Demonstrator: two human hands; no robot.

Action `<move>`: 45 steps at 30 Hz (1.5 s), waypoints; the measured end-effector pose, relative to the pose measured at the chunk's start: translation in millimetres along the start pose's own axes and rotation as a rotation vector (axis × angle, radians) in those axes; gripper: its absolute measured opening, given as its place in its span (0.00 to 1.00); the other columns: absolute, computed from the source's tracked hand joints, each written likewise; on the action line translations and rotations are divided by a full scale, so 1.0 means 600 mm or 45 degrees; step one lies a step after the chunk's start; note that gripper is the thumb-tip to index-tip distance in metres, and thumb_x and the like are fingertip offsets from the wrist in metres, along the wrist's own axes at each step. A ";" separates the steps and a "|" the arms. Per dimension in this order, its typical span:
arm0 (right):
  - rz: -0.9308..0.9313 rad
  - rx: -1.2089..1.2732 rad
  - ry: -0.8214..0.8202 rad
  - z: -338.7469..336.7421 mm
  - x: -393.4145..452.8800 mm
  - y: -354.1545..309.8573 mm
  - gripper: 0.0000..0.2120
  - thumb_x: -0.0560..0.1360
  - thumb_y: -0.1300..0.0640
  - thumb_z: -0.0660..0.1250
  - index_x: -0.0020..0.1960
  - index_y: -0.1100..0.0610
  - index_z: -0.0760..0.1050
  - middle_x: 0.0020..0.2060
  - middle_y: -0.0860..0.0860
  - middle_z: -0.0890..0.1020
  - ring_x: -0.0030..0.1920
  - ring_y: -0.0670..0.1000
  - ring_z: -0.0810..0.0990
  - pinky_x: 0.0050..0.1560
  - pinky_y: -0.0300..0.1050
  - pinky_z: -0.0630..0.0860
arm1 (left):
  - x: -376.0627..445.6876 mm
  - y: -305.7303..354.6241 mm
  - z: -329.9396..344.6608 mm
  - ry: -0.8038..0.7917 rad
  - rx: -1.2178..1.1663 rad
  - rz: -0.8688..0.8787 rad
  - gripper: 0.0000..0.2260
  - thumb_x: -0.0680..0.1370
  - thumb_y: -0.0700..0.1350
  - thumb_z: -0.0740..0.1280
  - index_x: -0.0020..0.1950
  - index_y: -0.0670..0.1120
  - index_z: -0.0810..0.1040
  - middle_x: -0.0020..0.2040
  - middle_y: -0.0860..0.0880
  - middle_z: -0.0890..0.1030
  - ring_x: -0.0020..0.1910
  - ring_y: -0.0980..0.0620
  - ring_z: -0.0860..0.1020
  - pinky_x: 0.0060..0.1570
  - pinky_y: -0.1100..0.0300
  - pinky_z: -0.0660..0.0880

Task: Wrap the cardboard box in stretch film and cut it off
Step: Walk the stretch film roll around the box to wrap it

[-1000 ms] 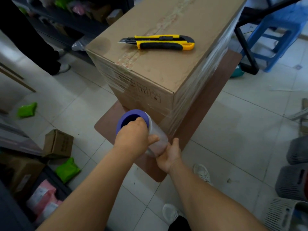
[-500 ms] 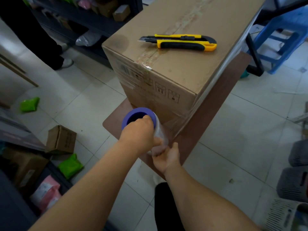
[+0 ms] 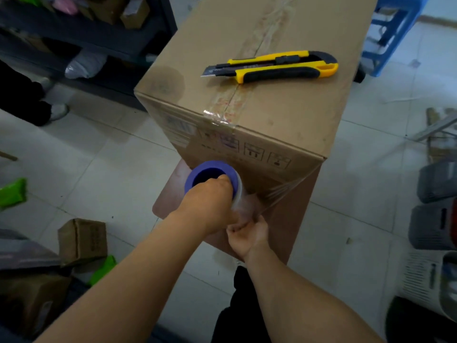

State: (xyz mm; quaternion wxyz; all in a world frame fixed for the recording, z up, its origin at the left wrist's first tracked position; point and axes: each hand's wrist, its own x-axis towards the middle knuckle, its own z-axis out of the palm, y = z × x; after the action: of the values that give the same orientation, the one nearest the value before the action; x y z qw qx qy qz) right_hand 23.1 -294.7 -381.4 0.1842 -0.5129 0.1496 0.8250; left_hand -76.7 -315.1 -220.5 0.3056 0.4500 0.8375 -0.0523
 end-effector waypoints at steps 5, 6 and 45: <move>-0.084 0.094 0.044 0.012 0.017 0.013 0.19 0.82 0.50 0.51 0.50 0.58 0.78 0.40 0.56 0.83 0.40 0.51 0.76 0.42 0.39 0.67 | 0.014 -0.016 -0.011 -0.038 0.021 0.138 0.14 0.74 0.49 0.70 0.55 0.47 0.71 0.41 0.52 0.73 0.40 0.51 0.74 0.44 0.59 0.75; -0.105 0.111 0.044 0.013 0.021 0.017 0.19 0.81 0.49 0.52 0.56 0.58 0.78 0.47 0.57 0.83 0.44 0.53 0.77 0.49 0.41 0.69 | 0.016 -0.019 -0.012 -0.050 0.026 0.158 0.14 0.74 0.49 0.70 0.56 0.47 0.71 0.40 0.52 0.72 0.40 0.51 0.74 0.43 0.59 0.75; -0.827 0.916 0.259 0.090 0.035 0.179 0.27 0.82 0.40 0.45 0.50 0.58 0.74 0.28 0.51 0.76 0.31 0.49 0.75 0.28 0.41 0.70 | 0.061 -0.114 -0.056 -0.068 0.915 1.319 0.15 0.80 0.45 0.62 0.64 0.42 0.65 0.53 0.44 0.80 0.47 0.45 0.81 0.40 0.56 0.75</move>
State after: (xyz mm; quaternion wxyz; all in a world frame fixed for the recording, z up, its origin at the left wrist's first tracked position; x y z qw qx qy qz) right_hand -77.3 -363.4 -371.1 0.5817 -0.5148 0.2745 0.5667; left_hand -161.1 -316.6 -226.8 0.1419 0.8702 0.4331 -0.1870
